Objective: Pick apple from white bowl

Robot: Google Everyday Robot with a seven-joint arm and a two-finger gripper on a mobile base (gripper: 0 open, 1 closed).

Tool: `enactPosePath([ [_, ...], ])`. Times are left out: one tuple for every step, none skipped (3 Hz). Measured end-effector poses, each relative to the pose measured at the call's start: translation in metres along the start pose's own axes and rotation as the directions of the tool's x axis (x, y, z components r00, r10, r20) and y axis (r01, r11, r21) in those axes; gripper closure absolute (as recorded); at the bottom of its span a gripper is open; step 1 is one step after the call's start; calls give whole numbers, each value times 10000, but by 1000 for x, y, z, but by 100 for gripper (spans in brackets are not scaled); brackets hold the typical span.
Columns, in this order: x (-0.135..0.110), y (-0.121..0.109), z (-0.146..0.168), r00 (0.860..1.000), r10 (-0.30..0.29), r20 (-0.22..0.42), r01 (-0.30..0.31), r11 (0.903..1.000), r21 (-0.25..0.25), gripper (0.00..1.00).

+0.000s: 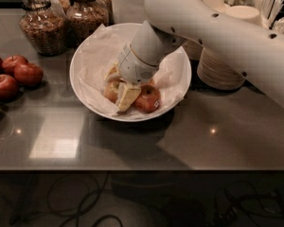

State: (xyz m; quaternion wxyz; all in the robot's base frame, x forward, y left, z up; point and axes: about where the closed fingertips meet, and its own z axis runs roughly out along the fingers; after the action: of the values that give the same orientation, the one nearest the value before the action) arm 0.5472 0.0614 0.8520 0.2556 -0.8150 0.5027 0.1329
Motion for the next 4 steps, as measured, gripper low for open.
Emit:
enactPosePath([
  [1, -1, 0, 9997, -8, 262, 7, 10000, 32, 100],
  [-1, -10, -22, 9959, -233, 870, 190, 9986, 495, 100],
  [-5, -19, -53, 9896, -544, 1329, 391, 9926, 1147, 100],
  [-4, -20, -81, 9804, -711, 1840, 381, 9835, 1766, 100],
])
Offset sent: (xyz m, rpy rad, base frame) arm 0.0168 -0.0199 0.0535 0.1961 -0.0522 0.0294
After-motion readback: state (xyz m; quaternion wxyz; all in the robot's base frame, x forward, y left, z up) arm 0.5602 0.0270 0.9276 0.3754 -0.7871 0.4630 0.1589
